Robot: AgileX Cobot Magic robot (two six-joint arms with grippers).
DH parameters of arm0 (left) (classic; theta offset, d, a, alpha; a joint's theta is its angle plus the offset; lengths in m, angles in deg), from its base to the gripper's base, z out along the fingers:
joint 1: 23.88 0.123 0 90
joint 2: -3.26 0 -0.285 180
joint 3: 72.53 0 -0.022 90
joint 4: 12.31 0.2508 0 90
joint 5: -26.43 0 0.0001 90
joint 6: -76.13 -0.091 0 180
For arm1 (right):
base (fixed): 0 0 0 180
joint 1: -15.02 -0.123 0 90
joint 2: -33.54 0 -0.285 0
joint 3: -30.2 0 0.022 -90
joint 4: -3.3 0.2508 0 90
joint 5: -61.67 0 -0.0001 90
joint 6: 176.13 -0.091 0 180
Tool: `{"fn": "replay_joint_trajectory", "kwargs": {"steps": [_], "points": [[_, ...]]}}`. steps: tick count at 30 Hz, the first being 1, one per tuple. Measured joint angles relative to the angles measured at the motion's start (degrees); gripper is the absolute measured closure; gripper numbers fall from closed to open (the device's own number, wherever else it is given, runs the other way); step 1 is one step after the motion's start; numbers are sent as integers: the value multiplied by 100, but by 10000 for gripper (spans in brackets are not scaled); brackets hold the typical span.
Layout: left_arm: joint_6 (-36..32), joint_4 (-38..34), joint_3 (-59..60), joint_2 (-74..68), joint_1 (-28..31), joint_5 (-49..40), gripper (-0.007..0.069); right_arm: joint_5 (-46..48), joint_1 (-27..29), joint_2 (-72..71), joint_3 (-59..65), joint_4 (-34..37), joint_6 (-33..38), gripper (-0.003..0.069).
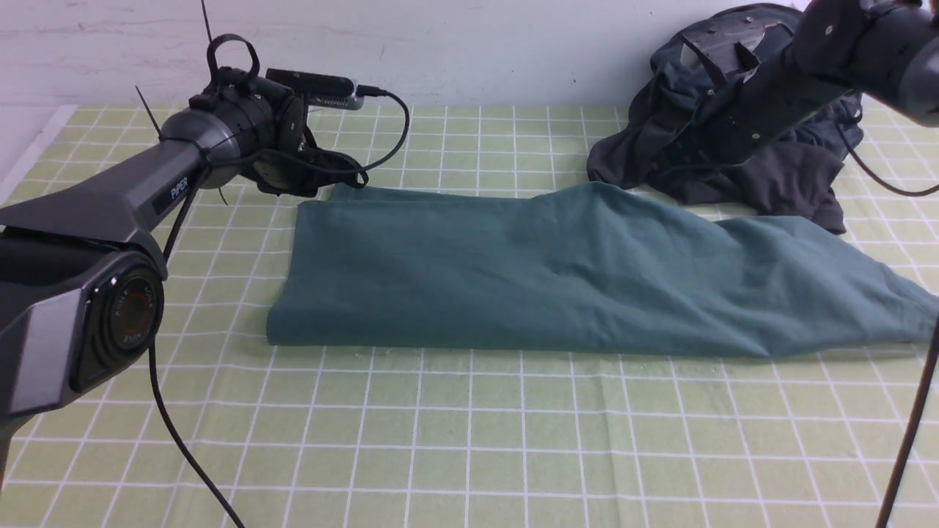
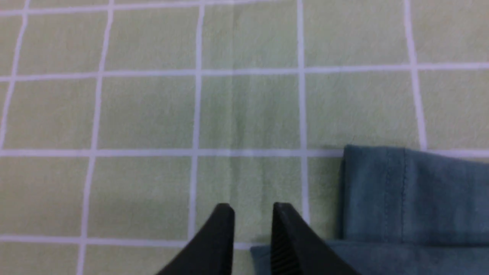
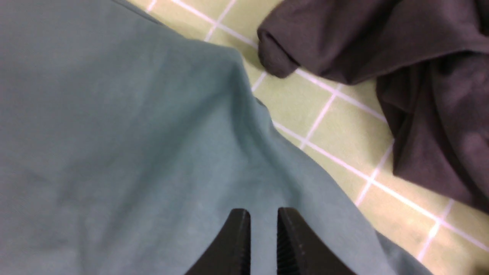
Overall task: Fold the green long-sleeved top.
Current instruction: Use both arms to drag the lower edge of the fabric forward and fold it over the upper edge, then use the right arm to clamp the right edge of the fabric
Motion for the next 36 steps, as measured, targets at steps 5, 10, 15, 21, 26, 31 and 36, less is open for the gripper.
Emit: {"fn": "replay_joint_trajectory", "kwargs": {"steps": [5, 10, 15, 21, 26, 31, 36], "points": [[-474, -3, -303, 391, 2, -812, 342, 970, 50, -191, 0, -1231, -771, 561], [-1207, -190, -334, 1780, -31, -1489, 388, 1282, 660, -421, 74, -1922, -1507, 554], [-1861, -865, 298, 3876, -43, -1645, 535, 1282, 1687, -897, 516, -1723, -1788, 519], [-2126, -1479, 2418, 6065, -49, -1426, 625, 1097, 2622, -971, 1407, -1243, -1770, 386], [-2034, -1663, 5012, 7729, -49, -520, 629, 780, 2862, -778, 1915, -1176, -1805, 238], [-1768, -1669, 6628, 8903, -49, -30, 629, 518, 2781, -382, 1950, -694, -1856, 205], [-1734, -1578, 7188, 9452, -49, -57, 629, 335, 2623, -82, 1930, -790, -1990, 265]]}}
